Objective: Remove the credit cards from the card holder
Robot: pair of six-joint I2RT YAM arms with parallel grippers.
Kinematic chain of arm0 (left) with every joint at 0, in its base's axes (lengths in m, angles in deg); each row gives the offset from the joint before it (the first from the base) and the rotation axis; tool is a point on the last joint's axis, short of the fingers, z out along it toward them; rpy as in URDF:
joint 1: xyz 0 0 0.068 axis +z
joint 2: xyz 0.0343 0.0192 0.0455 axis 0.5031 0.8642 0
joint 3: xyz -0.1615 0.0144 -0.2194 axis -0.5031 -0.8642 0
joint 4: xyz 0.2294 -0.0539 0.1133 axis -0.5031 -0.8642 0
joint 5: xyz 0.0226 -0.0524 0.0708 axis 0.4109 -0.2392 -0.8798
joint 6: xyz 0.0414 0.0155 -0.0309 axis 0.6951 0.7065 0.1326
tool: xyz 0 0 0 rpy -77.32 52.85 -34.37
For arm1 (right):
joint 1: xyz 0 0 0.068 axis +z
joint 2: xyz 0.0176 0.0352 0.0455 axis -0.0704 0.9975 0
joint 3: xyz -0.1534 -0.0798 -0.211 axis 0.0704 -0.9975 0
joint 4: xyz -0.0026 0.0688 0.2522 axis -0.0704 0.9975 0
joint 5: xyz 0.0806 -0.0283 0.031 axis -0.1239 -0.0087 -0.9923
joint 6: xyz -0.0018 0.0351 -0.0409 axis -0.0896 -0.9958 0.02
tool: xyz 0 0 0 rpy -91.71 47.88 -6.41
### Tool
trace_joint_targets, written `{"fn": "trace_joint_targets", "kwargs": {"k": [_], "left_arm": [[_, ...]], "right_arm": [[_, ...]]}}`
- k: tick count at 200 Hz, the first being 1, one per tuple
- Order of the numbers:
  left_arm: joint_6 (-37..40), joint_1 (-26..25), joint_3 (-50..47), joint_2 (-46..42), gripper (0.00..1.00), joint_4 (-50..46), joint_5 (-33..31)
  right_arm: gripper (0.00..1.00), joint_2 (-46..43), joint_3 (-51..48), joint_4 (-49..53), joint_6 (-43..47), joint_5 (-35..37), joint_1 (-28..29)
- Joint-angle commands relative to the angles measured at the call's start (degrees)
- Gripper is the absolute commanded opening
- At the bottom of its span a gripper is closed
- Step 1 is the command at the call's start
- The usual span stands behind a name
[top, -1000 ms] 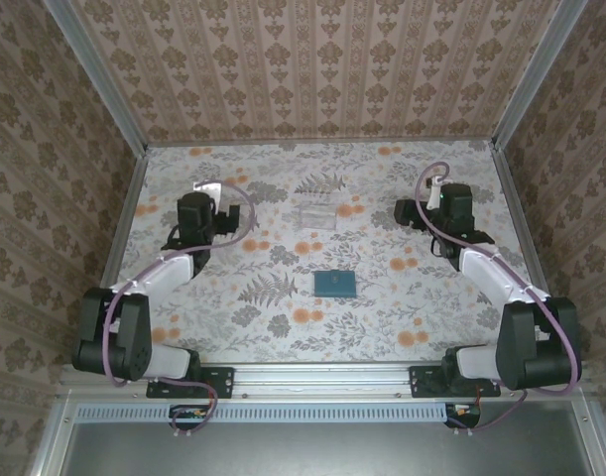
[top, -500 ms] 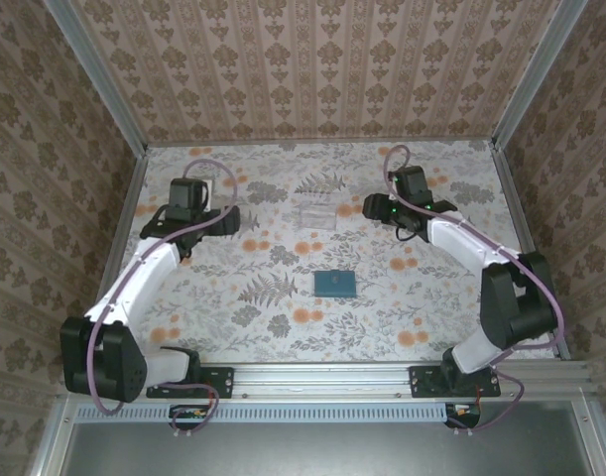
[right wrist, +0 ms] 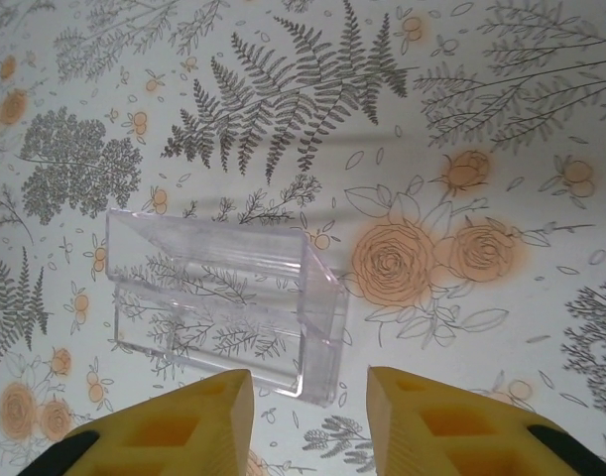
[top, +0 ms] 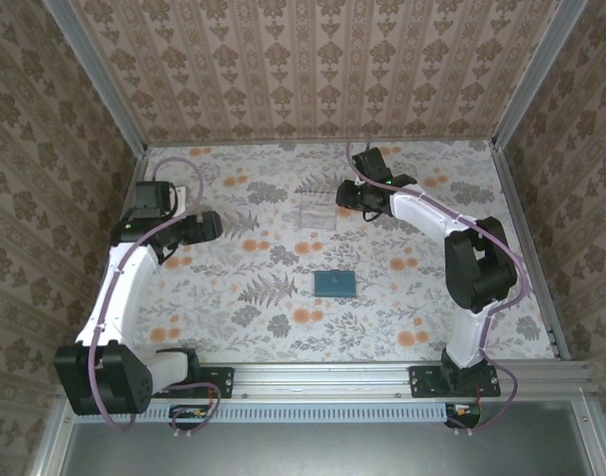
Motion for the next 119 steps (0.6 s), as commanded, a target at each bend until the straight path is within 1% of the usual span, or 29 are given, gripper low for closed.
{"fn": "trace_joint_targets", "kwargs": {"k": [1,19,67,119], "left_arm": [[1.3,1.8,-1.9,-2.3,1.0,-1.1,2.0],[1.4,2.6,-2.9,-3.4,1.0,-0.9,1.3],[1.9,2.7,-2.8,-2.9,1.0,-1.4,1.2],[1.8,2.8,-3.9,-6.0,1.0,0.5,0.9]], "right_arm": [[0.35,3.3,3.5,4.2,-1.1,2.1,1.0],[0.34,5.6,5.6,5.2,-1.0,2.5,1.6],[0.32,10.2,9.7,5.9,-1.1,3.8,1.8],[0.3,13.5,12.6,6.1,-0.5,4.3,1.8]]}}
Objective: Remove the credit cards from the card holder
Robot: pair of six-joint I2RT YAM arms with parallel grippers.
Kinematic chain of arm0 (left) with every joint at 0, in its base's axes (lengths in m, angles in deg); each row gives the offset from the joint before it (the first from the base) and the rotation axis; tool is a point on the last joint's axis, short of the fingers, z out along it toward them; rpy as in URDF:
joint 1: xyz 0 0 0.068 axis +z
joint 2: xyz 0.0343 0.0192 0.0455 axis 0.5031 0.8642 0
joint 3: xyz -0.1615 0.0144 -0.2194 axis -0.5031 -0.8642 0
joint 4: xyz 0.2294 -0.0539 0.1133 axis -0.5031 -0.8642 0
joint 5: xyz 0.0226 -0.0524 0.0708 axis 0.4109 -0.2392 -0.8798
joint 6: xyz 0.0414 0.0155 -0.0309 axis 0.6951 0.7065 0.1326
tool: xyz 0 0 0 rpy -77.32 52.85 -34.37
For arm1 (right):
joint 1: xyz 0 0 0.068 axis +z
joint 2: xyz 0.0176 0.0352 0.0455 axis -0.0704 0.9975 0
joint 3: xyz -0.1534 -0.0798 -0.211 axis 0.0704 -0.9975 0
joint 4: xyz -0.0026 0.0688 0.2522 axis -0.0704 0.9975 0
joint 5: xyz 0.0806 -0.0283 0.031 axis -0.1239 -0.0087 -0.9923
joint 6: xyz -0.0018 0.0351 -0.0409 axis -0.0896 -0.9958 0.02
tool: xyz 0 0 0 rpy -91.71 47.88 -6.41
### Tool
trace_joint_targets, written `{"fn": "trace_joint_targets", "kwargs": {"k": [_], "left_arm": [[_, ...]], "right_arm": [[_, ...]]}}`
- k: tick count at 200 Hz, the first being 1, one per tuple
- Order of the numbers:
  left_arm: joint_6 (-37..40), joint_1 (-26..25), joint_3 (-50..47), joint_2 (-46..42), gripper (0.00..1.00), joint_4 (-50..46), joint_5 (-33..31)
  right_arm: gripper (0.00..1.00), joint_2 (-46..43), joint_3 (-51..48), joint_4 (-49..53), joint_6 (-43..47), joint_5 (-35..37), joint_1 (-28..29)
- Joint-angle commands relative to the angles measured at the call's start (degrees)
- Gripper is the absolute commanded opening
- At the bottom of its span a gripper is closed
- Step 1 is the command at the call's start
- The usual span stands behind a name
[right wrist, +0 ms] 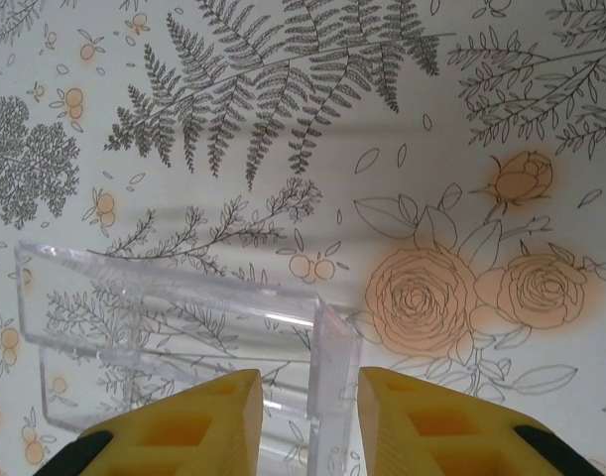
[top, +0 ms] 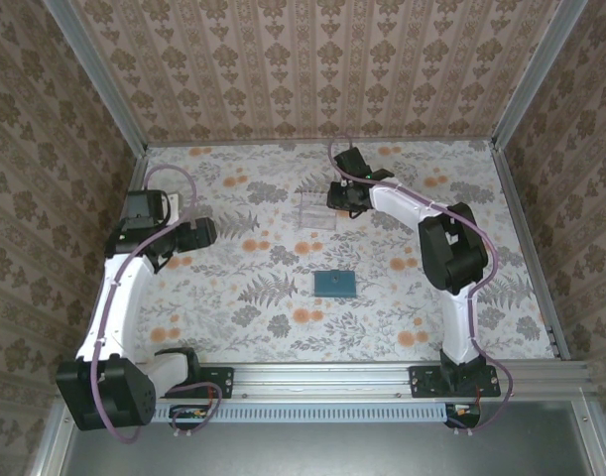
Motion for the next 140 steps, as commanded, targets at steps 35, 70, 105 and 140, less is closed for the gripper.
{"fn": "trace_joint_targets", "kwargs": {"k": [35,70,105,140], "left_arm": [[1.2,0.4,-0.6,-1.6,1.0,0.8,0.4],[1.3,0.5,-0.9,-1.7,1.0,0.8,0.4],[1.3,0.5,-0.9,-1.6,1.0,0.7,0.4],[1.3,0.4,-0.9,-1.7,1.0,0.7,0.3]], "right_arm": [[0.26,2.7,2.5,2.4,-0.1,2.1,0.2],[0.2,1.8,1.1,2.2,0.2,2.3,0.2],[0.13,-0.2,0.0,3.0,0.9,3.2,0.2],[0.09,-2.8,-1.4,4.3,2.0,4.0,0.2]]}}
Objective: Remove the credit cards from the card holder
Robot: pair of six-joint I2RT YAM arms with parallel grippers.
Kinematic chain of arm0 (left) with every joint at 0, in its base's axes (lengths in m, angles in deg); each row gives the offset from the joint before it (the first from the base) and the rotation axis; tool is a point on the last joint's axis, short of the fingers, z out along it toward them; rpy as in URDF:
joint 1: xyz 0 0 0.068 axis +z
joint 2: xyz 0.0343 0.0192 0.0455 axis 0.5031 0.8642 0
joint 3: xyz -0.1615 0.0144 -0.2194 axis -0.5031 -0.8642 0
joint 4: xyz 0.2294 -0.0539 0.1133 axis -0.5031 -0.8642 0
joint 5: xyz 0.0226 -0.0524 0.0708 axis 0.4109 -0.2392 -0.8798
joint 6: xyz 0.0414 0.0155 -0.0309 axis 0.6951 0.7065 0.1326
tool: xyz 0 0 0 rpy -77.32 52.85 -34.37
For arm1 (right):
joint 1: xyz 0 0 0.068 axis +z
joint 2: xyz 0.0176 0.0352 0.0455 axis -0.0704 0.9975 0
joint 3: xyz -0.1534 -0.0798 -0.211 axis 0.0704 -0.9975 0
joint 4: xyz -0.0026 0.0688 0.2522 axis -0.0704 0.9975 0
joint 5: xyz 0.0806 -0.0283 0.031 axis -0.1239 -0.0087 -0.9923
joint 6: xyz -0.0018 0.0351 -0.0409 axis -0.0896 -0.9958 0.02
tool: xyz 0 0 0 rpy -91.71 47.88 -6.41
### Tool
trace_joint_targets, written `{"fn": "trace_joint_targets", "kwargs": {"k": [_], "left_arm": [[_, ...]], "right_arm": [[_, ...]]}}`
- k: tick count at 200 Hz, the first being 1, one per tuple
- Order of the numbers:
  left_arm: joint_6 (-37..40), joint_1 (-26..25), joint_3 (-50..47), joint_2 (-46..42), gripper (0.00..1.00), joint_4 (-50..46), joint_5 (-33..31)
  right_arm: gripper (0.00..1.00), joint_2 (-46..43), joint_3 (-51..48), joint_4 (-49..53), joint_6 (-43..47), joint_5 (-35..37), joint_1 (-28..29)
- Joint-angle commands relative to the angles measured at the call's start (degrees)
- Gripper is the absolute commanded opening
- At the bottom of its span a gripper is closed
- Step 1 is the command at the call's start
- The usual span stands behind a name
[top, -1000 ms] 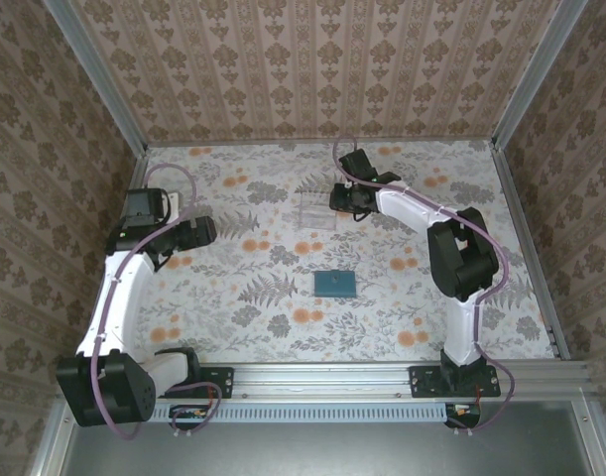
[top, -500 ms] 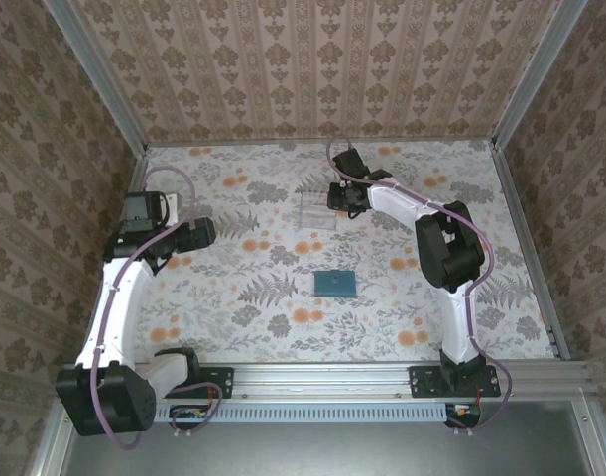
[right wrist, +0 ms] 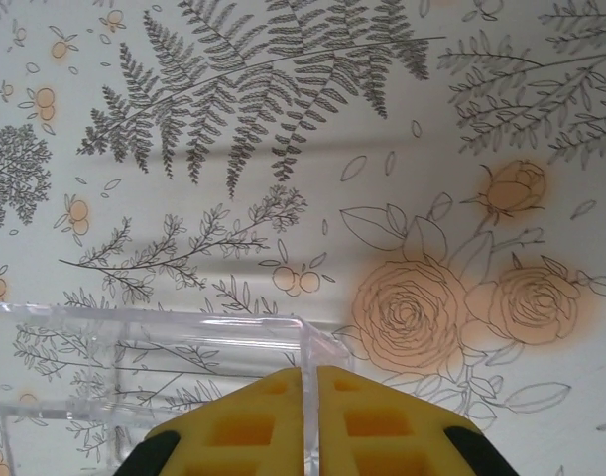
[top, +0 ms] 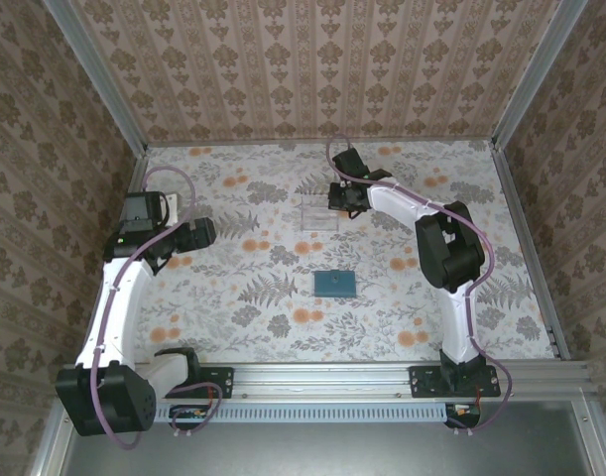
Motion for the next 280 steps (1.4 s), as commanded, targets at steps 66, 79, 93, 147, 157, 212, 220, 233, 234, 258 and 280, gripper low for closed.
{"fn": "trace_joint_targets", "kwargs": {"k": [66,79,93,147,157,212,220,233,234,258,280], "left_arm": [[1.2,0.4,-0.9,-0.3,1.0,0.8,0.3],[1.2,0.4,-1.0,-0.2,1.0,0.8,0.4],[1.2,0.4,-0.9,-0.2,1.0,0.9,0.3],[1.2,0.4,-1.0,0.0,1.0,0.9,0.3],[1.2,0.3,-0.9,0.1,1.0,0.9,0.3],[1.2,0.3,-0.9,0.4,1.0,0.8,0.4],[1.2,0.4,-0.9,0.4,1.0,0.8,0.4],[1.2,0.4,-0.9,0.4,1.0,0.8,0.5],[1.2,0.4,-0.9,0.4,1.0,0.8,0.4],[1.3,0.4,-0.9,0.4,1.0,0.8,0.4],[1.2,0.4,-1.0,0.4,1.0,0.9,0.5]], "right_arm": [[0.06,-9.5,-8.9,3.8,1.5,2.9,0.2],[0.06,-10.6,-10.3,4.2,1.4,3.4,0.2],[0.06,-12.0,-11.8,3.8,1.1,3.9,0.3],[0.1,-13.4,-13.7,3.4,0.7,3.8,0.8],[0.1,-13.5,-13.5,3.5,0.7,3.8,0.8],[0.14,-15.4,-12.4,7.2,2.0,5.3,0.8],[0.16,-16.0,-12.2,7.9,2.5,5.6,0.8],[0.18,-17.0,-12.0,8.8,3.7,5.6,0.8],[0.19,-17.1,-12.0,8.8,3.9,5.6,0.8],[0.27,-19.0,-12.4,9.4,8.6,2.5,0.7],[0.35,-20.8,-14.1,7.7,19.0,-7.1,0.8]]}}
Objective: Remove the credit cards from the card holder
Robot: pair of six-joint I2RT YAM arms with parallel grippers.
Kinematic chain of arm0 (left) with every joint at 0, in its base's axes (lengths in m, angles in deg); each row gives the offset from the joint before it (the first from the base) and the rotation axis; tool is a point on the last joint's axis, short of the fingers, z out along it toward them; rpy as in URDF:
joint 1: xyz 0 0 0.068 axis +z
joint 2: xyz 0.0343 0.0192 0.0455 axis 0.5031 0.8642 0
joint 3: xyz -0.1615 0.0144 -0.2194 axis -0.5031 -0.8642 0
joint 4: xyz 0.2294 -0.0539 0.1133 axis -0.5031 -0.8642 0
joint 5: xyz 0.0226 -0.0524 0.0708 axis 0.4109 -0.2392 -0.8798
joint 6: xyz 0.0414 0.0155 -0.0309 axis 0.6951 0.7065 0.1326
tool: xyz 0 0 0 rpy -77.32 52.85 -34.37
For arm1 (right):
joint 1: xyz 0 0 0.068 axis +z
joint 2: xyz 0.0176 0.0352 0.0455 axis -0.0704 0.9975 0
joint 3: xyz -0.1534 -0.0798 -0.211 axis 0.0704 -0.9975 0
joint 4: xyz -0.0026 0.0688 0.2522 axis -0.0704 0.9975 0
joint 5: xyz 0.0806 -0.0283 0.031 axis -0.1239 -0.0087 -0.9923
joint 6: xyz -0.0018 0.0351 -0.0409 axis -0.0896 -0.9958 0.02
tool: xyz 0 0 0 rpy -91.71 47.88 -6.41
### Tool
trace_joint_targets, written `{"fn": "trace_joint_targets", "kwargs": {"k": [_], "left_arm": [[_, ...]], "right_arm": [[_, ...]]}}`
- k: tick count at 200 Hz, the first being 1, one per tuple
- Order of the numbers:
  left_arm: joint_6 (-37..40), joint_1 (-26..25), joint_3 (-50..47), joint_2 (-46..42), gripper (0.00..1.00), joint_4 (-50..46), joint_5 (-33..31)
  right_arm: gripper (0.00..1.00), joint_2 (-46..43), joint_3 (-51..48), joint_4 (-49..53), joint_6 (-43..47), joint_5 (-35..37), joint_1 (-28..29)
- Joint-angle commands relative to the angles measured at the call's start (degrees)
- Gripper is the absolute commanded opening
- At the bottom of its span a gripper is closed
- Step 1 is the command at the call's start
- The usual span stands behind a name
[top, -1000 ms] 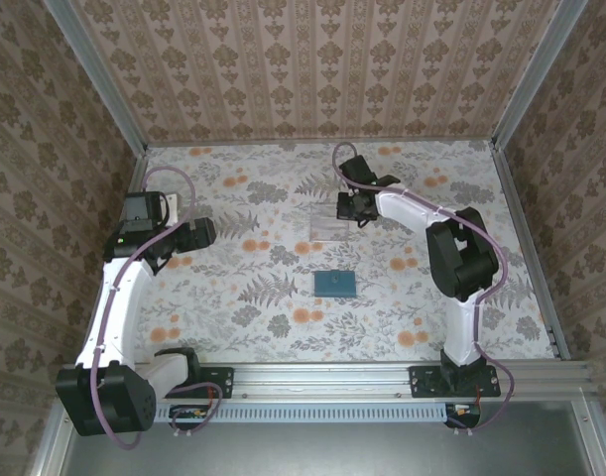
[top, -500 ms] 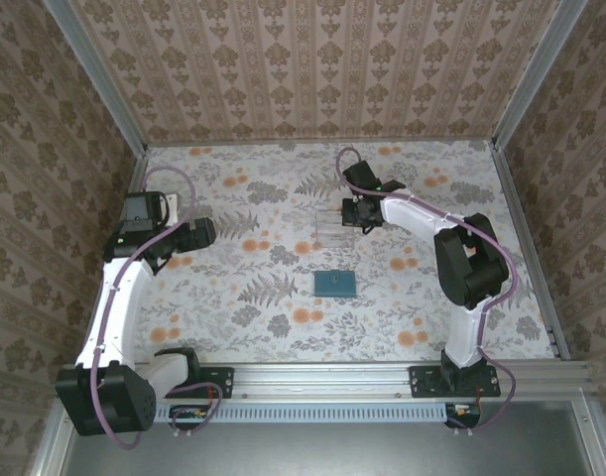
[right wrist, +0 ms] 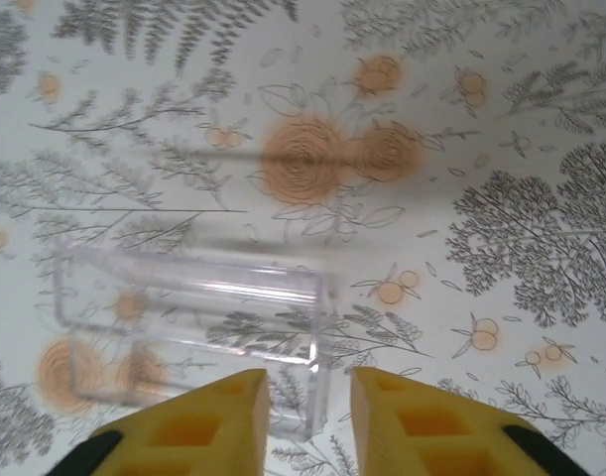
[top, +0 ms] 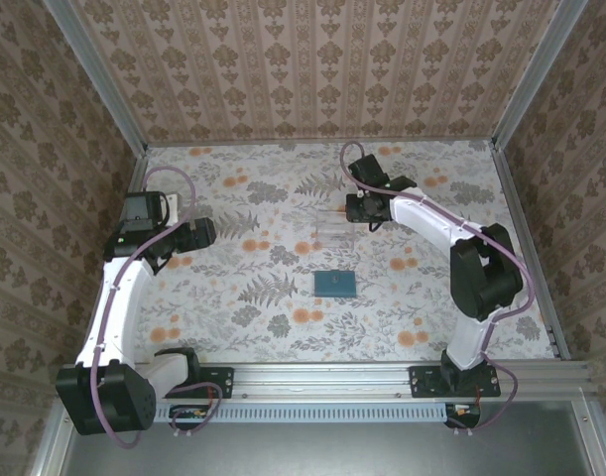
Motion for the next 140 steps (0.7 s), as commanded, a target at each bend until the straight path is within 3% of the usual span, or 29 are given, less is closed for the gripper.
{"fn": "trace_joint_targets", "kwargs": {"k": [1,39,80,108,140], "left_arm": [[1.3,0.4,-1.0,0.2,1.0,0.8,0.4],[1.3,0.4,-1.0,0.4,1.0,0.9,0.4],[1.5,0.4,-0.9,0.6,1.0,0.9,0.4],[1.5,0.4,-0.9,0.5,1.0,0.9,0.3],[1.6,0.4,-1.0,0.5,1.0,1.0,0.2]], "right_arm": [[0.36,-3.2,-1.2,0.9,12.0,-9.3,0.4],[0.39,-5.5,-4.9,2.5,36.6,-18.6,2.0],[0.63,-7.8,-9.8,6.8,59.8,-25.6,3.9],[0.8,-7.9,-12.0,7.3,67.2,-25.2,6.0],[0.85,-5.3,-11.7,8.4,70.4,-22.8,8.5]]}}
